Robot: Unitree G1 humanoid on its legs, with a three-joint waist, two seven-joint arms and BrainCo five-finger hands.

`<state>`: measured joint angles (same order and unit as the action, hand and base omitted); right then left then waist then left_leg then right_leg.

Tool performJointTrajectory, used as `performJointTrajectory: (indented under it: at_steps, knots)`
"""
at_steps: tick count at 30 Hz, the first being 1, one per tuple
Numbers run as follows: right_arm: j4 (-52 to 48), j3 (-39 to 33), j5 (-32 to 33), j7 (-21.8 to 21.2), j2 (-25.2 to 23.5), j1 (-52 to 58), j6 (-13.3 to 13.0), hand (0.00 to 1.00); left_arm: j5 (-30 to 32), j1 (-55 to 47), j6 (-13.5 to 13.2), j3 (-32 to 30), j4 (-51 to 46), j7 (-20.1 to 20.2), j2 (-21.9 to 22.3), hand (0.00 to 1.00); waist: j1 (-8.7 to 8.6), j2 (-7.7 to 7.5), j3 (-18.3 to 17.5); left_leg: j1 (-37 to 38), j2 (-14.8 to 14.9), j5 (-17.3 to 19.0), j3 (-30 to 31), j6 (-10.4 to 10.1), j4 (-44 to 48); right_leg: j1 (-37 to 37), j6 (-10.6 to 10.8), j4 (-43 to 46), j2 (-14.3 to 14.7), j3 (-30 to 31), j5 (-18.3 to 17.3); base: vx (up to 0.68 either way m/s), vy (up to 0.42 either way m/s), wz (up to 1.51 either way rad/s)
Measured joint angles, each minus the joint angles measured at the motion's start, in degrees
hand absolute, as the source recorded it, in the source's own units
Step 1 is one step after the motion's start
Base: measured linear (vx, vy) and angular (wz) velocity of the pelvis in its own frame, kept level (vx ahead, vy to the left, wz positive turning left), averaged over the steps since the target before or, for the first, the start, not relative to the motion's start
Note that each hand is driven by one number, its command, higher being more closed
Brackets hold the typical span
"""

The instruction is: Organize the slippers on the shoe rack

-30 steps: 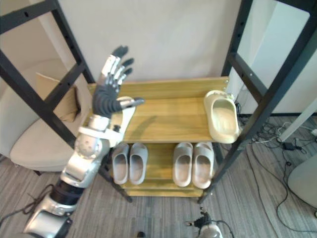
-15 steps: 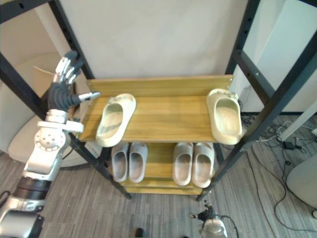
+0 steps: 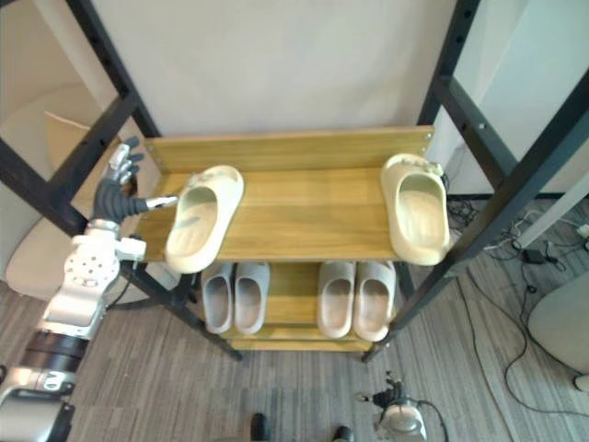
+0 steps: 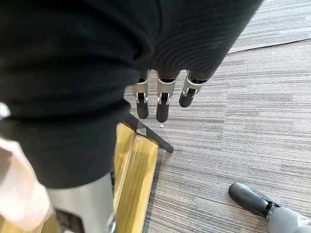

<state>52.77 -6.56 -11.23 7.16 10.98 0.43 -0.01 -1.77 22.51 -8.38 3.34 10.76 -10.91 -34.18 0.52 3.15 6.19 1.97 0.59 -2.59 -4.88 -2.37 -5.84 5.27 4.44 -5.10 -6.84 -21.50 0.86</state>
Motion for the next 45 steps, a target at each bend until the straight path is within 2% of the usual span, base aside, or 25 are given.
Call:
performJointTrajectory:
  at_steps: [10, 23, 30, 38, 45]
  knots:
    - [0.5, 0.0, 0.0, 0.1, -0.3, -0.4, 0.1, 0.00, 2.8, 2.2, 0.4, 0.8, 3.9, -0.1, 0.0, 0.00, -0.07, 0.03, 0.6, 0.0, 0.2, 0.0, -0.6, 0.0, 0.0, -0.4, -0.3, -0.3, 0.0, 0.6, 0.3, -0.03, 0.008, -0.04]
    - [0.6, -0.2, 0.0, 0.1, -2.3, -0.3, 0.3, 0.00, 2.9, 4.9, 0.5, 3.1, 6.6, -0.1, -0.7, 0.00, 0.37, 0.55, 1.0, -0.3, 0.5, -0.1, -0.4, -0.2, 0.0, -0.6, -0.4, -0.3, 0.4, 0.6, 0.3, 0.00, 0.000, 0.00]
    - [0.9, -0.2, 0.0, 0.1, -2.5, -0.2, 0.3, 0.00, 2.7, 8.1, 1.7, 5.0, 9.1, -0.2, -0.8, 0.00, 0.85, 0.61, 1.1, -1.1, 0.8, -0.7, 0.2, -0.5, 0.0, -1.3, -0.8, -0.2, 0.7, 0.2, 0.7, 0.00, 0.000, 0.03]
    - [0.9, 0.0, 0.0, 0.1, -2.6, 0.2, 0.3, 0.00, 0.4, 8.3, 1.8, 5.1, 8.6, -0.4, -0.8, 0.00, 0.87, 0.61, 1.1, -1.2, 0.8, -0.8, 0.6, -0.6, 0.0, -1.2, -0.8, -0.2, 0.8, 0.0, 0.7, 0.00, 0.000, 0.00]
    - [1.1, 0.0, 0.0, 0.1, -2.6, 0.3, 0.4, 0.00, -0.9, 8.4, 1.5, 5.0, 5.1, -2.5, -0.8, 0.00, 1.05, 0.57, 1.1, -1.2, 0.6, -1.0, 0.8, -0.5, 0.0, -1.1, -0.8, -0.2, 0.6, -0.6, 0.7, 0.00, 0.001, 0.01]
